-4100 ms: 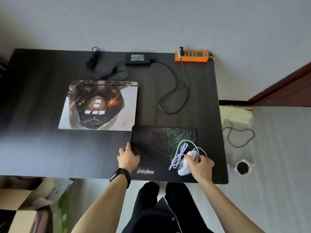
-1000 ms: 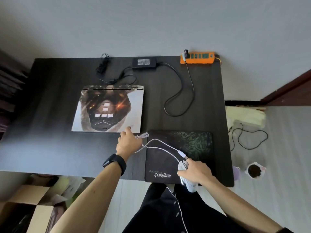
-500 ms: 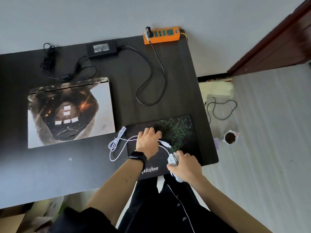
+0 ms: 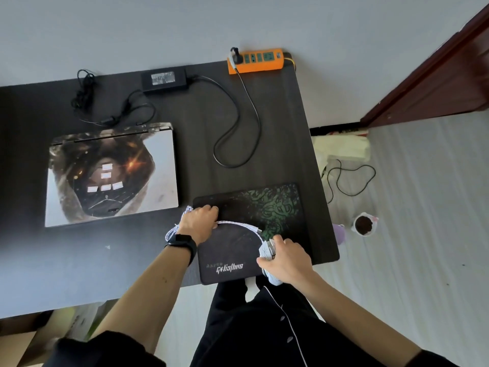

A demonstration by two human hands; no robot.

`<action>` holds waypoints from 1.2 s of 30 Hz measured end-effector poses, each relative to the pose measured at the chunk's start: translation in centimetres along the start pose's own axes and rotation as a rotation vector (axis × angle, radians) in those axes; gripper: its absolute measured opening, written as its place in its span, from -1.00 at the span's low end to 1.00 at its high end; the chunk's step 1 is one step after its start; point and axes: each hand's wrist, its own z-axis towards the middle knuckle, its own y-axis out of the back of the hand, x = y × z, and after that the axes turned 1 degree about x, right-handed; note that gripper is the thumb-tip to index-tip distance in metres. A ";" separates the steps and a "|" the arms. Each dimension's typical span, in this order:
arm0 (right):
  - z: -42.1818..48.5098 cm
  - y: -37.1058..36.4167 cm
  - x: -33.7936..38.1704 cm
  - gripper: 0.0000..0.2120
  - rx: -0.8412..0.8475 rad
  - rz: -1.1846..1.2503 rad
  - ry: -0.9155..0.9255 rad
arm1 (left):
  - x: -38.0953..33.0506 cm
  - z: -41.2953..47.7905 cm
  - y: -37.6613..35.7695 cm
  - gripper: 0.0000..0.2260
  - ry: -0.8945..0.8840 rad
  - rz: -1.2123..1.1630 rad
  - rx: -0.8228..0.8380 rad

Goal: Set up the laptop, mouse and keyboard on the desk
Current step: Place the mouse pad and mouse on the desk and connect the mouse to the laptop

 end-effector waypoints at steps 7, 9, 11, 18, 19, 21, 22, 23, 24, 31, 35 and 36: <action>0.0 0.8 0.7 -0.38 0.023 0.040 0.012 | 3.5 -1.7 5.9 -0.92 0.266 -0.885 -0.239; 0.6 1.5 1.8 -0.35 -0.002 0.074 0.013 | 5.0 -3.3 8.6 -0.94 0.334 -1.196 -0.401; 1.8 2.3 3.4 -0.28 -0.051 0.067 0.027 | 6.3 -5.0 10.9 -0.91 0.354 -1.307 -0.532; 3.6 3.0 6.1 0.22 0.018 -0.075 -0.011 | 7.0 -8.9 14.7 -0.76 0.289 -1.578 -0.663; 3.3 2.5 5.9 0.16 0.010 -0.093 0.000 | 7.0 -9.0 14.6 -0.80 0.271 -1.574 -0.642; 2.7 1.9 5.5 -0.11 -0.032 -0.073 0.012 | 6.8 -8.9 14.2 -0.89 0.261 -1.565 -0.602; 2.3 1.8 5.3 -0.24 -0.049 -0.039 0.003 | 6.4 -8.9 13.9 -0.91 0.267 -1.565 -0.584; 2.0 1.7 5.0 -0.32 -0.061 -0.012 -0.016 | 6.0 -8.9 13.6 -0.92 0.270 -1.569 -0.567; 1.7 1.6 4.7 -0.35 -0.065 0.004 -0.043 | 5.5 -8.9 13.4 -0.93 0.268 -1.583 -0.549; 0.7 0.6 3.8 -0.30 -0.117 0.091 -0.140 | 2.7 -8.6 11.9 -0.95 0.147 -1.683 -0.394; 0.5 0.7 3.8 -0.28 -0.140 0.178 -0.230 | 2.5 -8.2 11.8 -0.93 0.087 -1.678 -0.327; 0.5 0.9 3.8 -0.26 -0.127 0.175 -0.237 | 2.6 -8.2 11.9 -0.92 0.070 -1.679 -0.317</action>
